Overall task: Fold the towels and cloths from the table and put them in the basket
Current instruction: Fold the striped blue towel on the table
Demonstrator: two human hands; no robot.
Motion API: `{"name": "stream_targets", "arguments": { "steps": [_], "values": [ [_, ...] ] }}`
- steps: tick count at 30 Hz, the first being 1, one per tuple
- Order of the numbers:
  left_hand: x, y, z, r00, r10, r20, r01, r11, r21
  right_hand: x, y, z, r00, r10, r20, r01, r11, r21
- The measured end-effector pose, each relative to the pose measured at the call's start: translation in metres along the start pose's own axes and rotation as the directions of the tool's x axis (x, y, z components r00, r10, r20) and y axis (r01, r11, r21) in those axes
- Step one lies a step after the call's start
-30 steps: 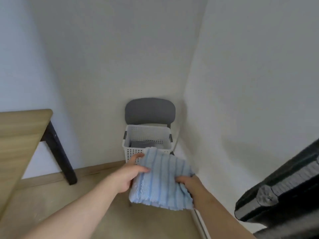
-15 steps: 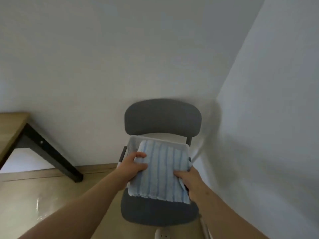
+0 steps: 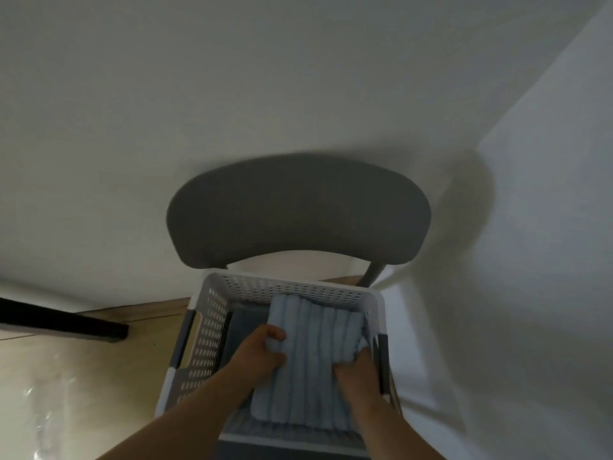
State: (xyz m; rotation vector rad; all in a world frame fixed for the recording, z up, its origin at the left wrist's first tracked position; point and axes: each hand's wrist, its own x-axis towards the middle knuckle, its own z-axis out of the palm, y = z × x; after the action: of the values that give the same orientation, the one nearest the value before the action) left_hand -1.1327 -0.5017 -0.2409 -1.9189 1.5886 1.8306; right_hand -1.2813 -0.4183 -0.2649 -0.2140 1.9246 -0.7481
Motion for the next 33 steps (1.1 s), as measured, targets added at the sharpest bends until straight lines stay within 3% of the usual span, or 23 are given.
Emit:
{"name": "stream_targets", "arguments": {
  "steps": [1, 3, 6, 9, 11, 13, 15, 17, 22, 27, 33],
  "values": [
    [0.007, -0.004, 0.005, 1.000, 0.002, 0.022, -0.002, 0.999, 0.038, 0.006, 0.005, 0.006, 0.999, 0.022, -0.032, -0.024, 0.999, -0.041],
    [0.018, -0.012, 0.013, 0.998, 0.001, 0.055, -0.016, 0.963, 0.270, 0.010, 0.008, 0.016, 0.989, 0.060, -0.132, -0.085, 0.976, -0.198],
    [0.022, -0.018, 0.022, 0.999, 0.039, -0.034, -0.012, 0.808, 0.589, 0.000, -0.001, 0.025, 0.978, -0.055, -0.199, -0.038, 0.899, -0.435],
    [0.024, -0.023, 0.032, 0.992, 0.122, -0.034, -0.073, 0.772, 0.631, -0.009, -0.006, 0.026, 0.931, -0.322, -0.171, 0.120, 0.715, -0.689],
    [0.027, -0.025, 0.036, 0.993, 0.097, 0.065, -0.116, 0.766, 0.633, -0.002, -0.001, 0.028, 0.931, -0.356, -0.082, 0.191, 0.666, -0.722],
    [0.032, -0.031, 0.037, 0.982, 0.092, 0.162, -0.175, 0.751, 0.636, 0.007, 0.003, 0.029, 0.977, -0.207, 0.047, 0.180, 0.692, -0.699],
    [0.035, -0.036, 0.034, 0.973, 0.080, 0.218, -0.204, 0.742, 0.639, 0.017, 0.008, 0.030, 0.992, -0.022, 0.126, 0.094, 0.797, -0.597],
    [0.039, -0.041, 0.031, 0.964, 0.083, 0.252, -0.228, 0.742, 0.631, 0.025, 0.016, 0.031, 0.984, 0.066, 0.166, 0.017, 0.890, -0.455],
    [0.031, -0.031, 0.020, 0.981, 0.116, 0.155, -0.179, 0.847, 0.500, 0.014, 0.005, 0.020, 0.993, 0.063, 0.103, -0.044, 0.983, -0.180],
    [-0.001, -0.001, 0.000, 0.988, 0.153, 0.006, -0.147, 0.941, 0.305, -0.025, -0.010, 0.014, 0.999, 0.039, -0.024, -0.043, 0.982, -0.181],
    [-0.085, 0.026, -0.017, 0.971, 0.223, -0.085, -0.212, 0.969, 0.125, -0.108, -0.033, -0.002, 0.992, -0.118, -0.038, 0.113, 0.987, -0.116]
  ]
}}
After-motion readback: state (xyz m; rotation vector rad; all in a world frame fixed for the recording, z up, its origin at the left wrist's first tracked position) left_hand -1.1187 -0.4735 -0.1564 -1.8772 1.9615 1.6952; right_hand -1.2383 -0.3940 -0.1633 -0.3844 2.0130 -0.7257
